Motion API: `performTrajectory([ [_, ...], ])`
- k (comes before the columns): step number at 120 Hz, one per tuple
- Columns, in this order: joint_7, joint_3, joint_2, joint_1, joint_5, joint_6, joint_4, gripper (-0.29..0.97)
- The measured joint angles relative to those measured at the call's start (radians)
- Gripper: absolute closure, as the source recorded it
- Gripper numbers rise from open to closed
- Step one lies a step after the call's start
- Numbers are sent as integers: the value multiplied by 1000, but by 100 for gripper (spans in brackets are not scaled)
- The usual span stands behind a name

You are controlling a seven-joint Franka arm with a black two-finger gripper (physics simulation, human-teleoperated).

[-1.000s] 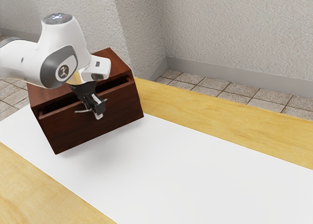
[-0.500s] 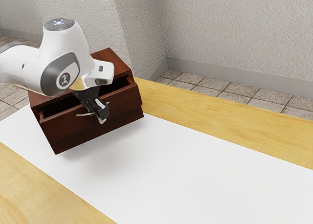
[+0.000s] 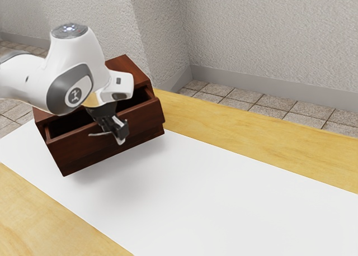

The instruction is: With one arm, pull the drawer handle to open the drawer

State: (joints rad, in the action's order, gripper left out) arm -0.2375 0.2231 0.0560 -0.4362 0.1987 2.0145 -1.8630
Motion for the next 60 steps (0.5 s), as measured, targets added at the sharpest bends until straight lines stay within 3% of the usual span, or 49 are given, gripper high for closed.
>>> performTrajectory([
  [60,56,-3,69,46,-1,24,-81,44],
])
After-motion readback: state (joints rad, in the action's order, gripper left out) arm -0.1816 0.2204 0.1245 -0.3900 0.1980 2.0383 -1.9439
